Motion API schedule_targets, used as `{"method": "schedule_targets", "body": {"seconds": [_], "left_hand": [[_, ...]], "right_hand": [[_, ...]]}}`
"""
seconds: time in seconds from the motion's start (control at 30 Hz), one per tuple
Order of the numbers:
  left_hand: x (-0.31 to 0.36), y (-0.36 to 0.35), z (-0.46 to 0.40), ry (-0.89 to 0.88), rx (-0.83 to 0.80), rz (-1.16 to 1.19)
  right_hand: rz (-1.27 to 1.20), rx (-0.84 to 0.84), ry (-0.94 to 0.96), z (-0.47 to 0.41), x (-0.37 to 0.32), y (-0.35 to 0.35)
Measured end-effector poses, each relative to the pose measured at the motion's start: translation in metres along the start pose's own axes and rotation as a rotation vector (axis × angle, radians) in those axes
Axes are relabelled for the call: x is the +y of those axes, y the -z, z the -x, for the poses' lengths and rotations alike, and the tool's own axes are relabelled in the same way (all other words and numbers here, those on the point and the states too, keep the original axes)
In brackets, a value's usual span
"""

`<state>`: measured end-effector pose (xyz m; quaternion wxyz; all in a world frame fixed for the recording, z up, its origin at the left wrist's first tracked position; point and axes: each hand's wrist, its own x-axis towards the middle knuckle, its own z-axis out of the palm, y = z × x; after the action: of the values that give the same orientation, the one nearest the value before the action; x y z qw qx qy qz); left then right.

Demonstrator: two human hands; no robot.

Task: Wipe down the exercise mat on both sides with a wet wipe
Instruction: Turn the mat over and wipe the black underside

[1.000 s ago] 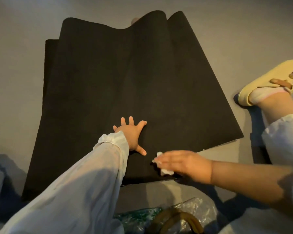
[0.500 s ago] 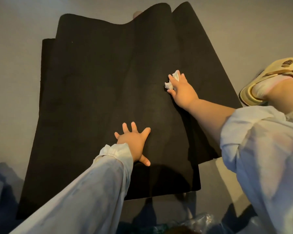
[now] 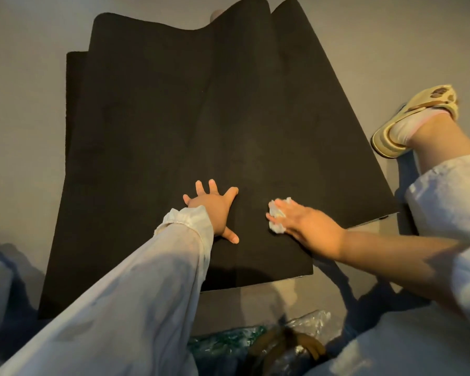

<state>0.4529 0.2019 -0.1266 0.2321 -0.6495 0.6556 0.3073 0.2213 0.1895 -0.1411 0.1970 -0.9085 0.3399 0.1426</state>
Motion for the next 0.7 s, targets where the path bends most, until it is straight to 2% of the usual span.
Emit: {"method": "schedule_targets", "body": {"seconds": [0.13, 0.23, 0.33, 0.4, 0.47, 0.53, 0.63, 0.7], "left_hand": [[0.000, -0.002, 0.003, 0.005, 0.031, -0.017], [-0.001, -0.003, 0.004, 0.004, 0.040, -0.014], [-0.001, -0.004, 0.004, 0.002, 0.051, -0.012], [-0.002, -0.004, 0.003, 0.001, 0.051, -0.010], [-0.002, -0.005, 0.002, -0.001, 0.047, -0.011], [-0.001, -0.005, 0.001, 0.003, 0.045, -0.011], [-0.001, -0.004, 0.000, -0.004, 0.044, -0.011], [-0.001, -0.004, -0.001, -0.005, 0.036, -0.006]], "right_hand": [[0.000, -0.239, 0.200, 0.051, -0.032, -0.017], [-0.005, -0.277, 0.272, 0.062, -0.047, -0.016], [-0.105, -0.165, 0.360, 0.062, -0.057, 0.000], [-0.180, 0.146, 0.355, 0.050, -0.051, 0.008], [-0.220, 0.432, 0.219, 0.023, -0.032, 0.028], [-0.219, 0.575, -0.002, -0.013, -0.006, 0.056], [-0.240, 0.623, -0.324, -0.059, 0.035, 0.087], [-0.280, 0.620, -0.452, -0.083, 0.055, 0.097]]}}
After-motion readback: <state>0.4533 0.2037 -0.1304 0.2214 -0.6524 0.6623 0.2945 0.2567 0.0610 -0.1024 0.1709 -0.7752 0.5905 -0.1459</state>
